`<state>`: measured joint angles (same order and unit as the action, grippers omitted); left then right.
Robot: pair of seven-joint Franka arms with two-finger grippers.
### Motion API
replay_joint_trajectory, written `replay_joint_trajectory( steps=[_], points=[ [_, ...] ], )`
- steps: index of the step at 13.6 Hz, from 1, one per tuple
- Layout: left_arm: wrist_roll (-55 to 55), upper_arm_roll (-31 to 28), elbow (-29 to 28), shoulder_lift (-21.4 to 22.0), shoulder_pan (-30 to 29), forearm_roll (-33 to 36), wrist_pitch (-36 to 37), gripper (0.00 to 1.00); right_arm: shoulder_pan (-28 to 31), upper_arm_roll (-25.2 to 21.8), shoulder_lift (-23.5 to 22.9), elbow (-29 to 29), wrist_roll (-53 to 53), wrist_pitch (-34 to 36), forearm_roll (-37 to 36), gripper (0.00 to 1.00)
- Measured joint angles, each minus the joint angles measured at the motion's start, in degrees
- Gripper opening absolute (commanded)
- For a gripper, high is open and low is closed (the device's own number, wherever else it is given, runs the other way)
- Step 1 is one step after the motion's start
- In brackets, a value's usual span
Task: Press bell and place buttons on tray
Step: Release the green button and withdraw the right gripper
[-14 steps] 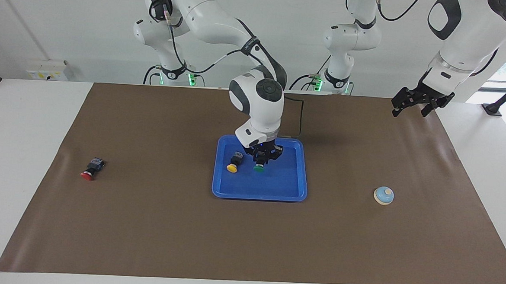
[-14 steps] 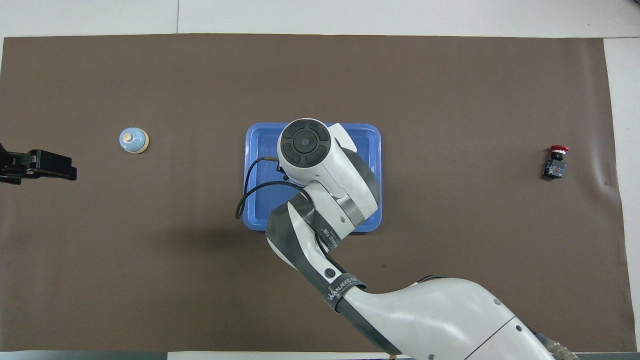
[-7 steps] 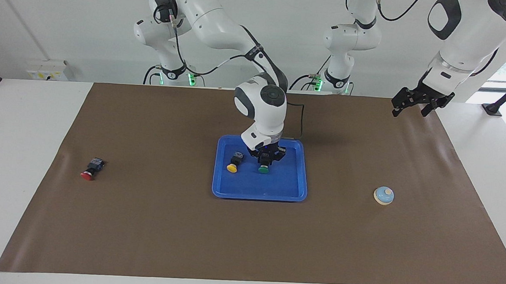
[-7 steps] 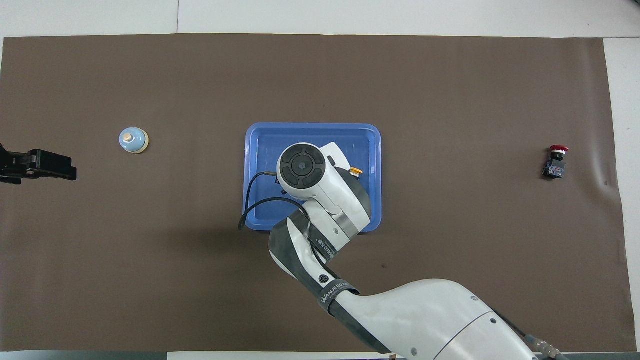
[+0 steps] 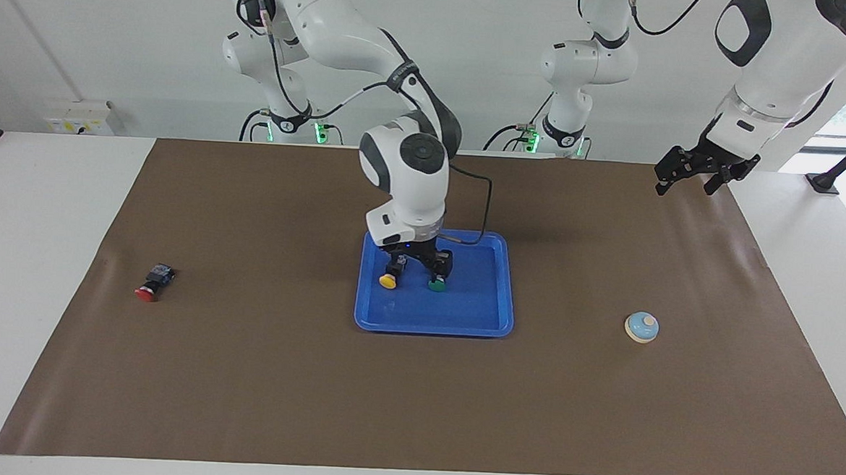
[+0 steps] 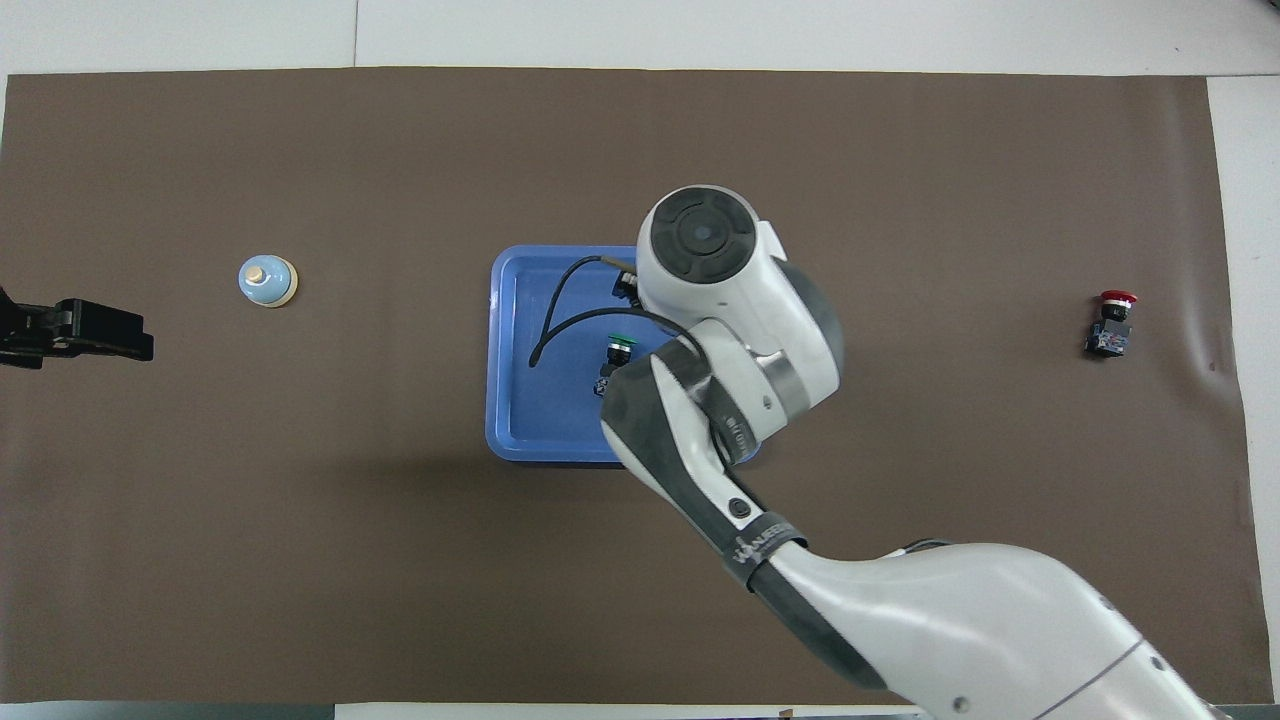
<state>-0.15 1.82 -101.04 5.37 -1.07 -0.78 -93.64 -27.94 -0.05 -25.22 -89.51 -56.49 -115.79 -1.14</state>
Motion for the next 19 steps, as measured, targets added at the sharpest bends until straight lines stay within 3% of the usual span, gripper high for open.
replay_joint_trajectory(
  steps=[4,9,11,15,19],
  points=[
    [0.0,0.0,0.0,0.0,0.0,0.0,0.0,1.0,13.88,-0.21,5.48,-0.14,18.68,6.17,-0.05,1.0],
    [0.0,0.0,0.0,0.0,0.0,0.0,0.0,1.0,29.28,-0.34,5.96,-4.55,39.67,6.32,-2.24,1.0],
    [0.0,0.0,0.0,0.0,0.0,0.0,0.0,1.0,33.99,-0.36,6.56,-8.54,44.64,1.71,-3.87,1.0],
    [0.0,0.0,0.0,0.0,0.0,0.0,0.0,1.0,42.44,-0.33,8.06,-20.83,51.66,-15.06,-5.03,1.0],
    [0.0,0.0,0.0,0.0,0.0,0.0,0.0,1.0,44.27,-0.3,8.19,-26.16,52.21,-20.3,-5.03,1.0]
  ],
)
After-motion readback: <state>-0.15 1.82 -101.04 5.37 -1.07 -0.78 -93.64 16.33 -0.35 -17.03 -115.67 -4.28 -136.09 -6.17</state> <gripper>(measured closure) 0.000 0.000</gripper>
